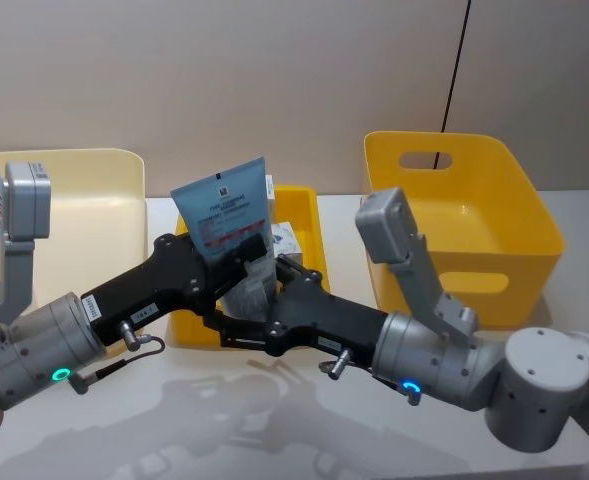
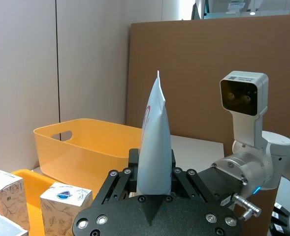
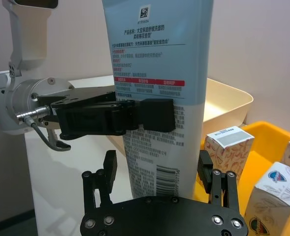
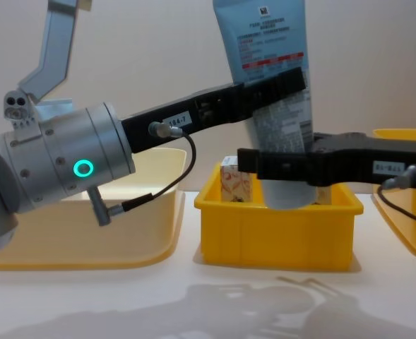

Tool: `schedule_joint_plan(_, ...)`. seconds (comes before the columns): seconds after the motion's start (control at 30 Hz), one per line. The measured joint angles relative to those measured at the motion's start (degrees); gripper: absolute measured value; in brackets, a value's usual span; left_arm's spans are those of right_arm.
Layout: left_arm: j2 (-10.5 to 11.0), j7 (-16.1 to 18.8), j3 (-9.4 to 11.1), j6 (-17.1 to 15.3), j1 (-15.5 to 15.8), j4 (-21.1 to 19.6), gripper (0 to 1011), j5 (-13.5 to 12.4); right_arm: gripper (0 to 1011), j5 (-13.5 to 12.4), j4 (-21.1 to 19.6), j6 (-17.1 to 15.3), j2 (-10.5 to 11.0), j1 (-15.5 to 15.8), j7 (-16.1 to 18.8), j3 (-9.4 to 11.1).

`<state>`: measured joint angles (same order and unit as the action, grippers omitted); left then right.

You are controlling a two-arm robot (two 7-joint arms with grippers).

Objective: Bimanual collaborative sorting of washing and personal care products

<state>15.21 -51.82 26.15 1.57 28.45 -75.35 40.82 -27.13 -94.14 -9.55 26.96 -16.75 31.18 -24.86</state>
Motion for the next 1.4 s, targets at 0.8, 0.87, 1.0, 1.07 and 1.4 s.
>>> schedule_joint_plan(0.8, 0.0, 0.05, -0.03, 0.01, 0.0, 0.0, 292, 0.0, 625, 1.12, 3.51, 0.72, -1.91, -3.07, 0.09, -2.44)
schedule_joint_plan(0.87, 0.0, 0.05, -0.04, 0.01, 0.0, 0.0, 292, 0.0, 613, 1.14, 3.57, 0.74, -1.95, -3.12, 0.09, -2.49)
schedule_joint_plan(1.0, -0.01, 0.02, 0.0, 0.01, 0.0, 0.0, 301, 0.01, 598, 1.17, 3.71, 0.77, -2.02, -3.25, 0.11, -2.59)
schedule_joint_plan(1.07, -0.03, -0.01, 0.04, 0.0, 0.0, -0.01, 359, 0.01, 587, 1.21, 3.77, 0.77, -2.07, -3.3, 0.13, -2.66)
schedule_joint_plan(1.4, -0.01, -0.05, 0.06, -0.01, 0.0, -0.01, 645, 0.0, 549, 1.26, 3.93, 0.81, -2.17, -3.46, 0.14, -2.78)
